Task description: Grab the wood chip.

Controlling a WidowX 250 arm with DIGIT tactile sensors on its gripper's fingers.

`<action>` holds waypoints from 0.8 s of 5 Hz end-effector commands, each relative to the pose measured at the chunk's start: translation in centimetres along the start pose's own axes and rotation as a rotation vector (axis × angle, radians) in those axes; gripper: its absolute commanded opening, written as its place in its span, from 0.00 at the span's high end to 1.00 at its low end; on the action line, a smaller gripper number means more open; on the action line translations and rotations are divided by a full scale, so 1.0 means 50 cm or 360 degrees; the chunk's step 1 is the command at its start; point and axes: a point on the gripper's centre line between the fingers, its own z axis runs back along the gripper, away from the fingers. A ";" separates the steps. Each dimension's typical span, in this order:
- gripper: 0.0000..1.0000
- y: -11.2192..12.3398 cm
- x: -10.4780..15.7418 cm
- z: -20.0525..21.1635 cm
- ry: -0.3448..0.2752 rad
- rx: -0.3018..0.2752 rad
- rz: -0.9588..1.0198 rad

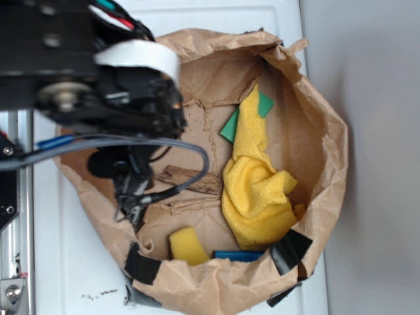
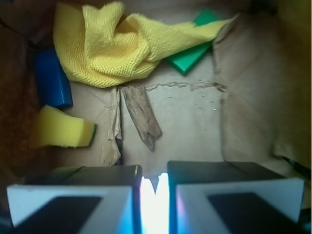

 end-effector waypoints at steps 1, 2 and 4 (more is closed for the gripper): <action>1.00 -0.014 0.011 0.027 -0.0098 -0.0003 -0.0015; 0.00 -0.013 0.014 0.000 -0.0096 0.0012 -0.0049; 0.00 -0.022 0.006 -0.076 -0.0190 -0.0022 -0.0228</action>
